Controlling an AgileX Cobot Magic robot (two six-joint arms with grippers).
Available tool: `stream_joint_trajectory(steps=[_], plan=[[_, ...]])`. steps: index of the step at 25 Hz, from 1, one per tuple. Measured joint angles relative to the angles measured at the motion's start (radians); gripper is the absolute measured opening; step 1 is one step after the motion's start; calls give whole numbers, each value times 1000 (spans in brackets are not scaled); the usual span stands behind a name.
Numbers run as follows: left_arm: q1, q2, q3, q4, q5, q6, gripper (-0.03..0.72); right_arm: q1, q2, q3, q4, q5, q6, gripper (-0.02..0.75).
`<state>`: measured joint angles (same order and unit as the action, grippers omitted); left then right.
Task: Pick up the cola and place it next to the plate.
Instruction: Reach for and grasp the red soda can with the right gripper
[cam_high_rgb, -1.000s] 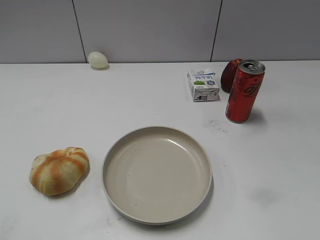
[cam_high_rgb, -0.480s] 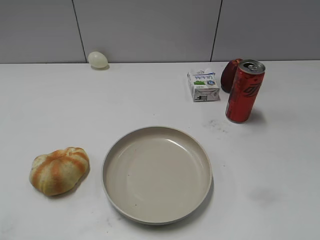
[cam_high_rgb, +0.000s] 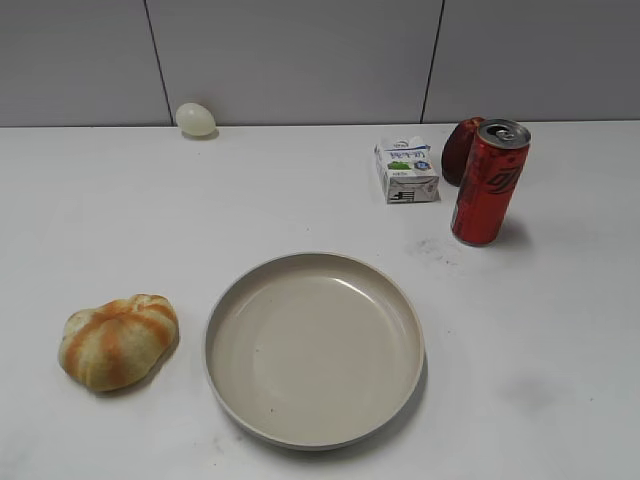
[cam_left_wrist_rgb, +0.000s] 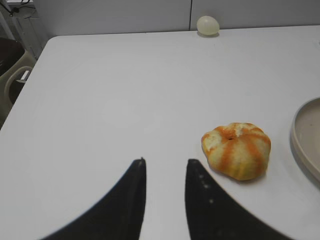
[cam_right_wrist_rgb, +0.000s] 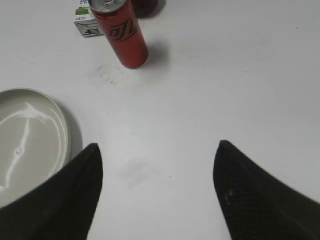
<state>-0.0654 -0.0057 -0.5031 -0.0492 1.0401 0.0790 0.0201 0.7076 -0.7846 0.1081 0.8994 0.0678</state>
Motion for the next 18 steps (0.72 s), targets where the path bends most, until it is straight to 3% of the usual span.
stream_joint_trajectory(steps=[12, 18], plan=[[0, 0, 0, 0, 0, 0, 217, 4, 575, -429, 63, 55, -23, 553], [0, 0, 0, 0, 0, 0, 217, 64, 825, -670, 69, 137, -24, 554]])
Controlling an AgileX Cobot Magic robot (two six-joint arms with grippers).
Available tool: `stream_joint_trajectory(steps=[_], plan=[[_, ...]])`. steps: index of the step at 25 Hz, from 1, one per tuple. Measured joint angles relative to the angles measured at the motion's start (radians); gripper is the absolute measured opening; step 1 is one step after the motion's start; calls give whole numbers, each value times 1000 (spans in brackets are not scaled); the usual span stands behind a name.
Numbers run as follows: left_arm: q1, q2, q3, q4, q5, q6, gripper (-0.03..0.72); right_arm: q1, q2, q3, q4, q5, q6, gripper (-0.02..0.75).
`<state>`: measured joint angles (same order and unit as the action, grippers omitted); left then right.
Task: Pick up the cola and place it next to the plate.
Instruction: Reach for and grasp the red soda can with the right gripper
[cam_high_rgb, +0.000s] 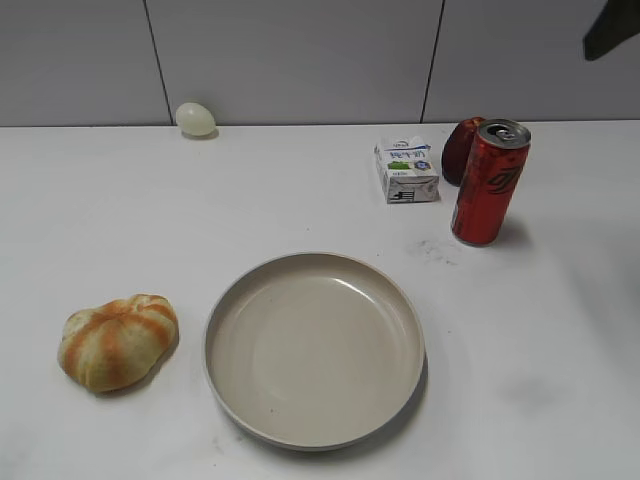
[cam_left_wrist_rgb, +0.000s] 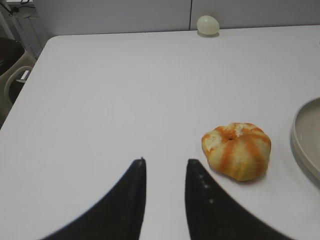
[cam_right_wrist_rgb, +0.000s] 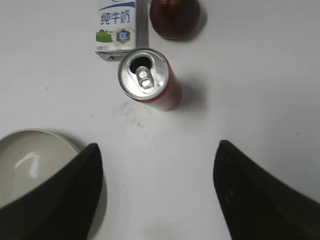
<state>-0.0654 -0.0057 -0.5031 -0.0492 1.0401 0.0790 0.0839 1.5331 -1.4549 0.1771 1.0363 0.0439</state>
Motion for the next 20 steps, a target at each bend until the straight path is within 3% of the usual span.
stream_joint_trajectory(steps=[8, 16, 20], plan=[[0, 0, 0, 0, 0, 0, 217, 127, 289, -231, -56, 8, 0, 657], [0, 0, 0, 0, 0, 0, 217, 136, 452, -303, -160, 5, 51, 666], [0, 0, 0, 0, 0, 0, 217, 136, 479, -304, -158, -7, 62, 666]])
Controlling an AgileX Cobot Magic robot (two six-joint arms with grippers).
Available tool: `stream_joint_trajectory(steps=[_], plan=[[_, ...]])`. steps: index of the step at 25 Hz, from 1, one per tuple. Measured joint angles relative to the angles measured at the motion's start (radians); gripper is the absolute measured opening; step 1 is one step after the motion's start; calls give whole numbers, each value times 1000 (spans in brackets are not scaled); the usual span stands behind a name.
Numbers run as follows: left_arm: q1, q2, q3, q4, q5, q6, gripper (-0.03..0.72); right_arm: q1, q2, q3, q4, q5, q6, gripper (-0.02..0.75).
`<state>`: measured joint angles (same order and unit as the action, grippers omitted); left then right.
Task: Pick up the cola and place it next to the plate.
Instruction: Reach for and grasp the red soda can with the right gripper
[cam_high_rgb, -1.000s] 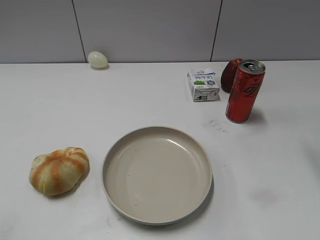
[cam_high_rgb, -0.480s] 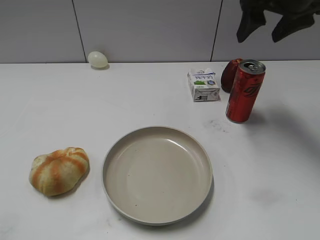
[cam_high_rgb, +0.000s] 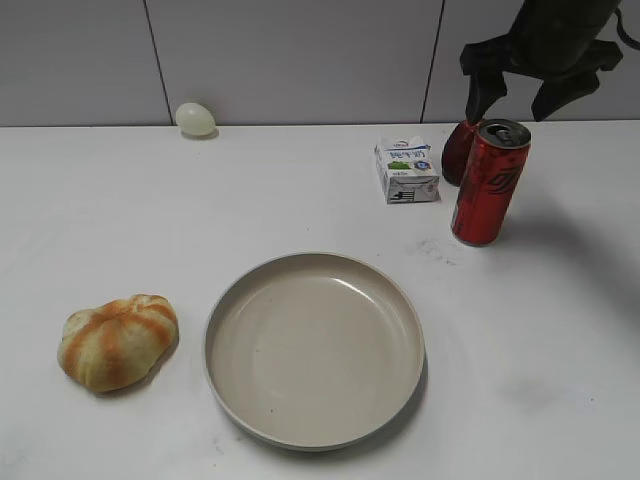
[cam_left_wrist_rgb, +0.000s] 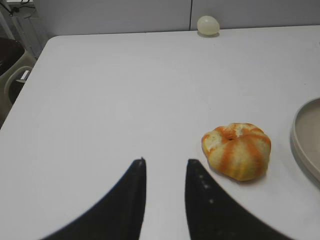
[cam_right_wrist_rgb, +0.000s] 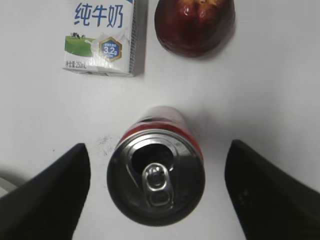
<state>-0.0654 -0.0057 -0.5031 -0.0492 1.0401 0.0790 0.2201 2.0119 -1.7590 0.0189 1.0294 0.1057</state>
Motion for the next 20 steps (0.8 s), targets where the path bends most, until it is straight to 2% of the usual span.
stream_joint_trajectory(steps=[10, 20], plan=[[0, 0, 0, 0, 0, 0, 217, 0, 70, -1, 0, -13, 11, 651], [0, 0, 0, 0, 0, 0, 217, 0, 81, -2, 1, 22, 31, 589]])
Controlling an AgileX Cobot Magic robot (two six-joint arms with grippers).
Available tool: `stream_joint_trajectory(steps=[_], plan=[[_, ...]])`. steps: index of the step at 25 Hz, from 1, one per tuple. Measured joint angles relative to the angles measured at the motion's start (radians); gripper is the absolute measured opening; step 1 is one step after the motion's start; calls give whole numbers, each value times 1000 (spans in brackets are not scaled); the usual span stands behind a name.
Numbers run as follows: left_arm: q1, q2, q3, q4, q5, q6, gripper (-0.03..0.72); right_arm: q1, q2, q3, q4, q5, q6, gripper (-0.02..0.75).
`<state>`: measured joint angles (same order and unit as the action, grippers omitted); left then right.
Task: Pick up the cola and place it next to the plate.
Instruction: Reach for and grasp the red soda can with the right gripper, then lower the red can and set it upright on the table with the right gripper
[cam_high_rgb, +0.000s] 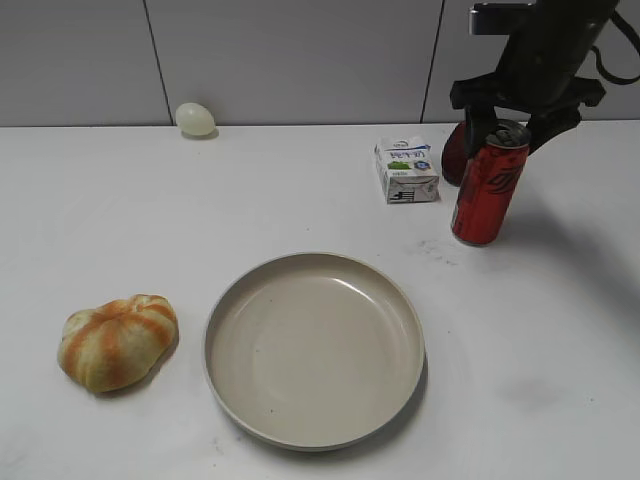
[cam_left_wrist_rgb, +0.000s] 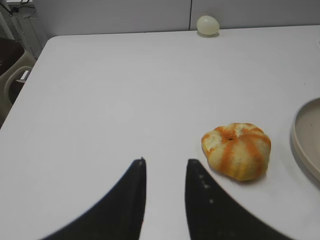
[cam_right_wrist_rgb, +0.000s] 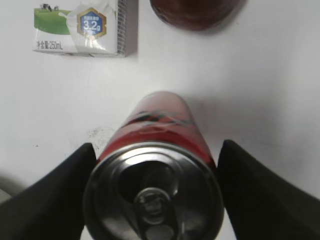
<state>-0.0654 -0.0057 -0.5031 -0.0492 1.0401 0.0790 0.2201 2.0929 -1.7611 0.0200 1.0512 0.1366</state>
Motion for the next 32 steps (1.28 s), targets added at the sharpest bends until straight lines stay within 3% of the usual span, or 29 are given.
stream_joint_trajectory(steps=[5, 8, 20, 24, 27, 32], plan=[[0, 0, 0, 0, 0, 0, 217, 0, 5, 0, 1, 25, 10, 580], [0, 0, 0, 0, 0, 0, 217, 0, 5, -1, 1, 26, 10, 536], [0, 0, 0, 0, 0, 0, 217, 1, -34, -50, 12, 154, 14, 534], [0, 0, 0, 0, 0, 0, 217, 29, -176, 71, 26, 153, 16, 534], [0, 0, 0, 0, 0, 0, 217, 70, -326, 256, 27, 98, 16, 534], [0, 0, 0, 0, 0, 0, 217, 209, -511, 529, -20, -64, 26, 534]])
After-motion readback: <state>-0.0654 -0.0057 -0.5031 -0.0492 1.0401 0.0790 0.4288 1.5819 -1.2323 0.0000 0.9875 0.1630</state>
